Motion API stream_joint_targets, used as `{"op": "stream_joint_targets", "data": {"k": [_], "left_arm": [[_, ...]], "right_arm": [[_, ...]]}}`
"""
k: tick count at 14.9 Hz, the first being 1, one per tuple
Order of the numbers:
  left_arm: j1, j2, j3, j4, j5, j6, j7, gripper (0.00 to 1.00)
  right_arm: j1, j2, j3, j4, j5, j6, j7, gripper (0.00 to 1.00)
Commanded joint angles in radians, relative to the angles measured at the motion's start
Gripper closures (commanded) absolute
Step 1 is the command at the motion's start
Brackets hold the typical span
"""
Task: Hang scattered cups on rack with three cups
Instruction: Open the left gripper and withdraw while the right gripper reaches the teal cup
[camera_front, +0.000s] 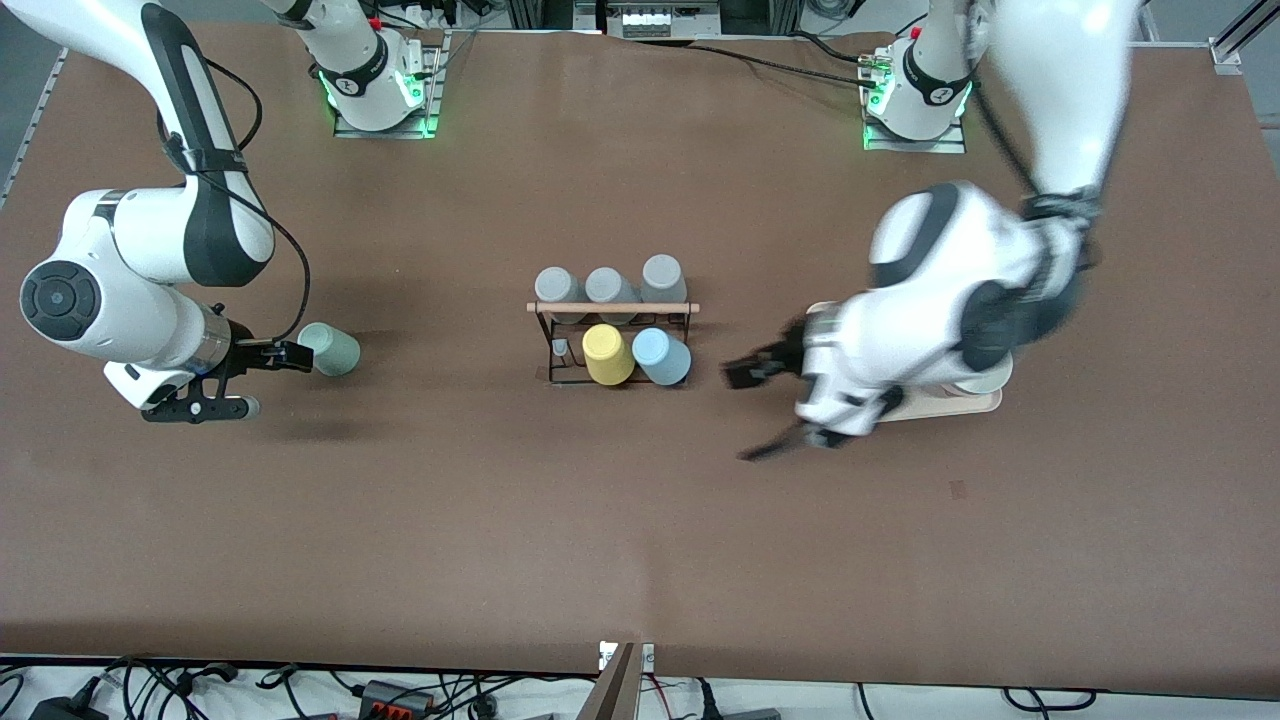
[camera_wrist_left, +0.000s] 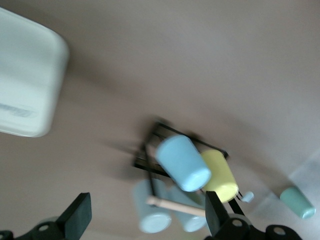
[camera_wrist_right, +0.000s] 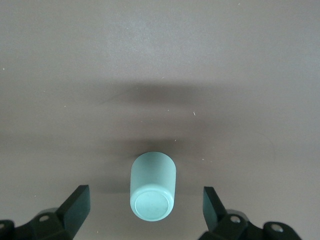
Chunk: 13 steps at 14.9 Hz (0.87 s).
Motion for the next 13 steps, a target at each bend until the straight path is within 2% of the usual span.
{"op": "stream_joint_targets", "data": {"k": [1, 4, 6, 9, 11, 13], "left_arm": [[0.149, -0.091, -0.020, -0.027, 0.043, -0.194, -0.001, 0.00], [0.175, -0.164, -0.013, 0.007, 0.085, -0.380, 0.015, 0.00], [0.177, -0.206, -0.014, 0.013, 0.109, -0.396, 0.028, 0.00], [0.175, -0.270, -0.028, -0.011, 0.264, -0.410, 0.241, 0.00], [0.184, -0.284, -0.019, -0.037, 0.278, -0.405, 0.358, 0.00], [0.186, -0.307, -0.028, -0.079, 0.286, -0.401, 0.370, 0.00]], "right_arm": [[0.001, 0.007, 0.003, -0.008, -0.001, 0.011, 0.013, 0.00], [0.010, 0.026, 0.003, -0.008, -0.001, 0.014, 0.015, 0.00], [0.012, 0.046, 0.003, -0.015, -0.001, 0.015, 0.015, 0.00], [-0.002, 0.060, 0.003, -0.041, -0.001, 0.012, 0.013, 0.00], [0.004, 0.058, 0.003, -0.067, -0.001, 0.024, 0.015, 0.00], [0.004, 0.058, 0.003, -0.093, 0.001, 0.049, 0.015, 0.00]]}}
